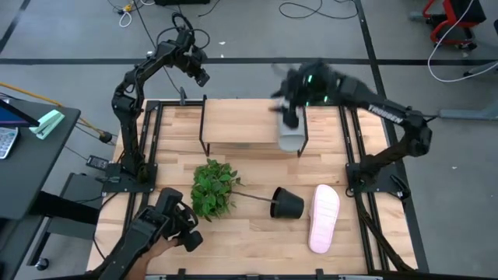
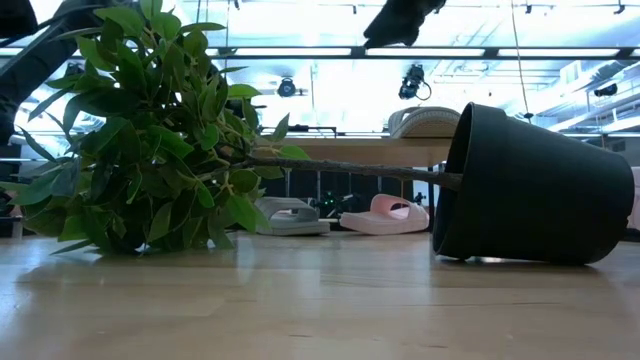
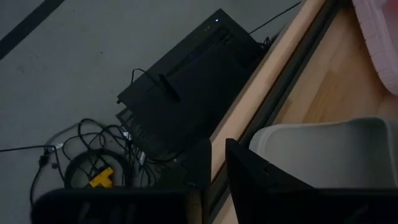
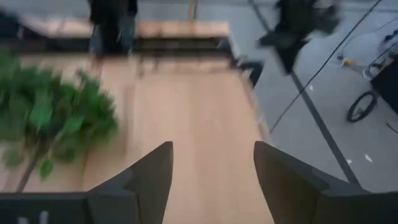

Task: Pick and place slides into the shelf
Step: Put the gray slide on the shelf

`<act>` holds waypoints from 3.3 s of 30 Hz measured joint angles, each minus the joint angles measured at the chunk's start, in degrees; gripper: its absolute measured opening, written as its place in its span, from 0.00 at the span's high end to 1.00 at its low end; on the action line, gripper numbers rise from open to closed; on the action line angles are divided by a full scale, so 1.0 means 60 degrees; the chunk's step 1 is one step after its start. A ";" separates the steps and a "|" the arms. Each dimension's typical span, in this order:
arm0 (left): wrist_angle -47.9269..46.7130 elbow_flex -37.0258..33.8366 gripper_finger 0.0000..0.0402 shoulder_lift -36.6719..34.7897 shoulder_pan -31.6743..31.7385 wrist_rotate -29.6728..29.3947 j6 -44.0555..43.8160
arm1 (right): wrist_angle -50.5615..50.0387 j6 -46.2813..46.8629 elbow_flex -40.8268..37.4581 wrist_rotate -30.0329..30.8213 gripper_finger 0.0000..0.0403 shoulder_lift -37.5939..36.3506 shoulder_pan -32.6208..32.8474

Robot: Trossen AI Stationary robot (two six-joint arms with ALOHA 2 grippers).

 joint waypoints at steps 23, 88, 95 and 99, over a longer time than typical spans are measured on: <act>-0.0593 0.0605 0.96 0.1093 0.0390 0.1114 -0.0511 | -0.1664 -0.0121 0.3867 -0.3194 0.43 0.4232 -0.2626; -0.4745 0.3369 0.46 0.4333 0.0385 0.2864 -0.0904 | -0.2378 -0.1092 0.3863 -0.4083 0.43 0.4201 -0.2715; -0.4696 0.3359 0.47 0.4333 0.0215 0.2951 -0.0399 | -0.2378 -0.1163 0.3863 -0.4087 0.43 0.4201 -0.2707; -0.4719 0.3362 0.48 0.4333 0.0124 0.3322 -0.0002 | -0.2378 -0.1173 0.3863 -0.4087 0.43 0.4201 -0.2711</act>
